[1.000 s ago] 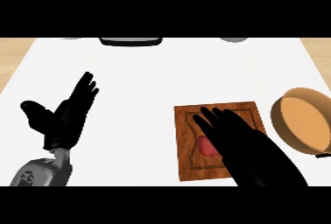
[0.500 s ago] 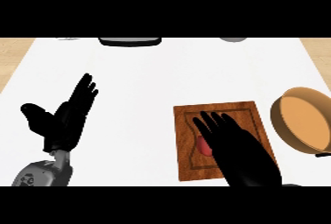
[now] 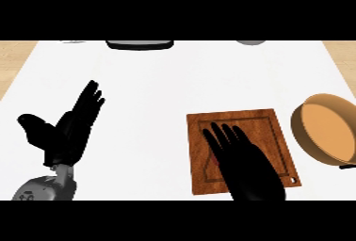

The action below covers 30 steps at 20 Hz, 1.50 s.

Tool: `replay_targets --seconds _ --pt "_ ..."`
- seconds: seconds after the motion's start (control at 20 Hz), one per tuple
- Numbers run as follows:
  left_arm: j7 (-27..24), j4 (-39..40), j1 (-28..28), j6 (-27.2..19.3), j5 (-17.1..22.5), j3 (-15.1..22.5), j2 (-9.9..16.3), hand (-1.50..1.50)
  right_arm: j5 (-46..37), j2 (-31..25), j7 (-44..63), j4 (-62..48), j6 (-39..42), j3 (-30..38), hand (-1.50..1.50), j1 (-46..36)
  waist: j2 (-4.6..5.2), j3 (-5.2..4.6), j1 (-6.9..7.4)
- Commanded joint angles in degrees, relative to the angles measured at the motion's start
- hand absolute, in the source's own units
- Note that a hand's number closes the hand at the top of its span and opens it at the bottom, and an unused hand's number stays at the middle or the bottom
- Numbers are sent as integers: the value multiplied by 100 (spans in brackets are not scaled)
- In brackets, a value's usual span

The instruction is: Pick the bell pepper from the cutting board and place it in the pot

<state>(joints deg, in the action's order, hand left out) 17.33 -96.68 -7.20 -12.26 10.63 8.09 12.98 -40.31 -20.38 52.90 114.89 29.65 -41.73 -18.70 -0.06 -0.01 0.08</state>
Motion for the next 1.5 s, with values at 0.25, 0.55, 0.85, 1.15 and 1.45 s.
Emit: replay_targets --seconds 0.25,0.55,0.85,1.15,1.45 --pt "-98 442 -308 141 -162 -146 -262 0 -687 895 448 -349 406 55 -150 83 7 -1 -21" --pt "-264 425 -127 196 -272 -171 -297 0 -1232 1023 111 -1338 65 251 -150 35 14 0 0" --pt "-71 275 -54 259 -316 -307 -312 0 -1599 1365 -406 -2310 -56 417 -150 -124 14 1 16" --pt "-112 269 -112 330 -459 -273 -450 0 -1896 1158 -557 -2291 271 586 -150 114 8 1 -5" --pt "-15 382 -358 320 -533 -391 -571 0 -2315 1402 -674 -2744 82 531 -150 340 9 2 -14"
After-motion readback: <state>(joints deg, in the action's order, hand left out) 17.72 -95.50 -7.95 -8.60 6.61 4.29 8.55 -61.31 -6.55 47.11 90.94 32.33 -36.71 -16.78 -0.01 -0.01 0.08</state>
